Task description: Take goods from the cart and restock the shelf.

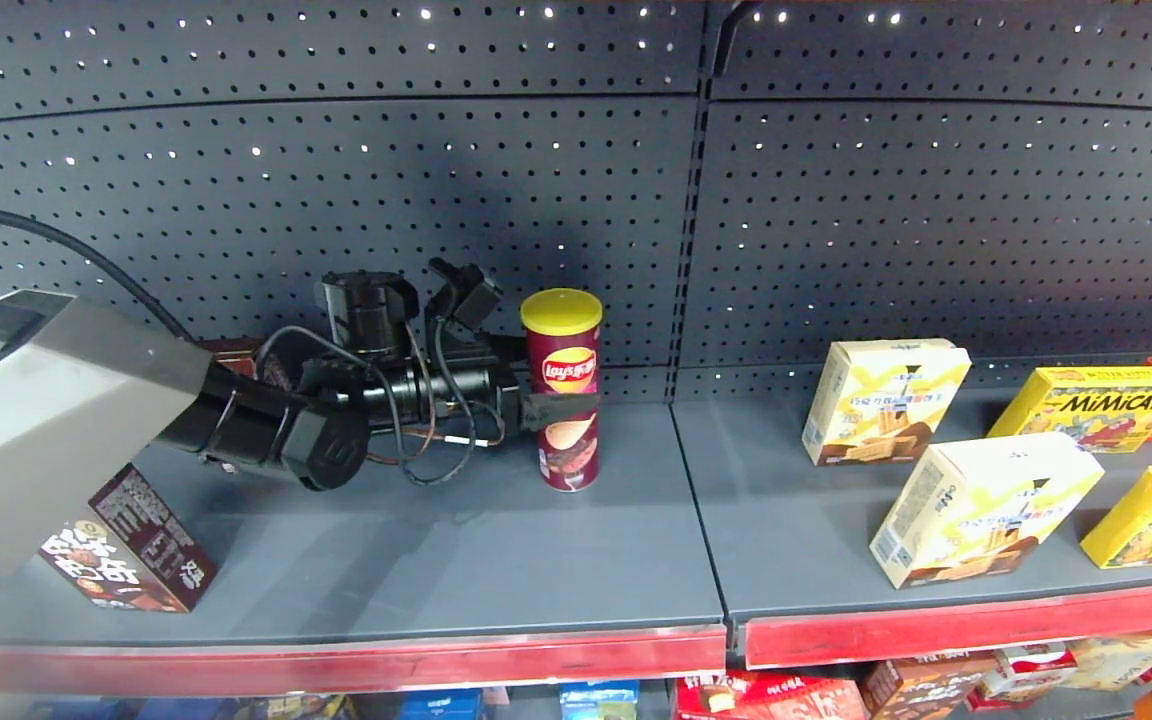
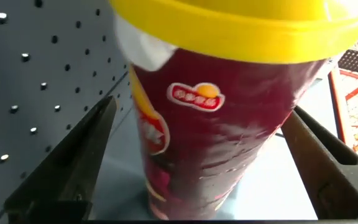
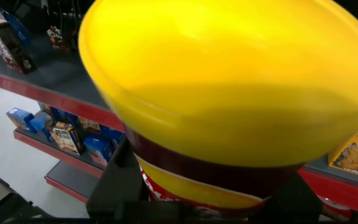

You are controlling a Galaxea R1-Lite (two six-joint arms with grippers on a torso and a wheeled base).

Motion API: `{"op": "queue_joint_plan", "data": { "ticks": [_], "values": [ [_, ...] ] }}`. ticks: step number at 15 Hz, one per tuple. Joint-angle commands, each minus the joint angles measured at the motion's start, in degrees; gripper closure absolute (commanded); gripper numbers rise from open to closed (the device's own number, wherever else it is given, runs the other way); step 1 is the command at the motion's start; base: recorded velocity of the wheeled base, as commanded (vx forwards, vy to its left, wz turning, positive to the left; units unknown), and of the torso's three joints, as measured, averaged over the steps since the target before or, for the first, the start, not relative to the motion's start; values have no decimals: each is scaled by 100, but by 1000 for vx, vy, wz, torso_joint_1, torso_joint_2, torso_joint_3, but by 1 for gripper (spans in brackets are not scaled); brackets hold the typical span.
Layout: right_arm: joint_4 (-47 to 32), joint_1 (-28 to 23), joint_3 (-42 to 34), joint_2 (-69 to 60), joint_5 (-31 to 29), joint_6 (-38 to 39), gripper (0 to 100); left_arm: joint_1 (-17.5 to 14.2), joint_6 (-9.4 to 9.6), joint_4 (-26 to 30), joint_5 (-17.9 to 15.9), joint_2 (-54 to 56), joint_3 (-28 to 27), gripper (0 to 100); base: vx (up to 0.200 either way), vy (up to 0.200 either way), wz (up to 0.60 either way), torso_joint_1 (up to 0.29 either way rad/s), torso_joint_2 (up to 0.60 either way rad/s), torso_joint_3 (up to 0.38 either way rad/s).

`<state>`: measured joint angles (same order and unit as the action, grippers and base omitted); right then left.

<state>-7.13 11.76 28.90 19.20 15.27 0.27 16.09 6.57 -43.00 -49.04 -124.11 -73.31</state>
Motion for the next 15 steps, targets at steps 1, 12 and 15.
{"op": "queue_joint_plan", "data": {
  "ticks": [1,12,15],
  "values": [
    [1,1,1,-4,2,0,100,70,2,2,9,-52,-16,0,0,0,0,0,0,0],
    [1,1,10,22,2,0,100,219,11,-7,105,-87,-78,0,0,0,0,0,0,0],
    [1,1,19,22,2,0,100,175,2,-7,114,-78,-69,0,0,0,0,0,0,0]
  ]
}}
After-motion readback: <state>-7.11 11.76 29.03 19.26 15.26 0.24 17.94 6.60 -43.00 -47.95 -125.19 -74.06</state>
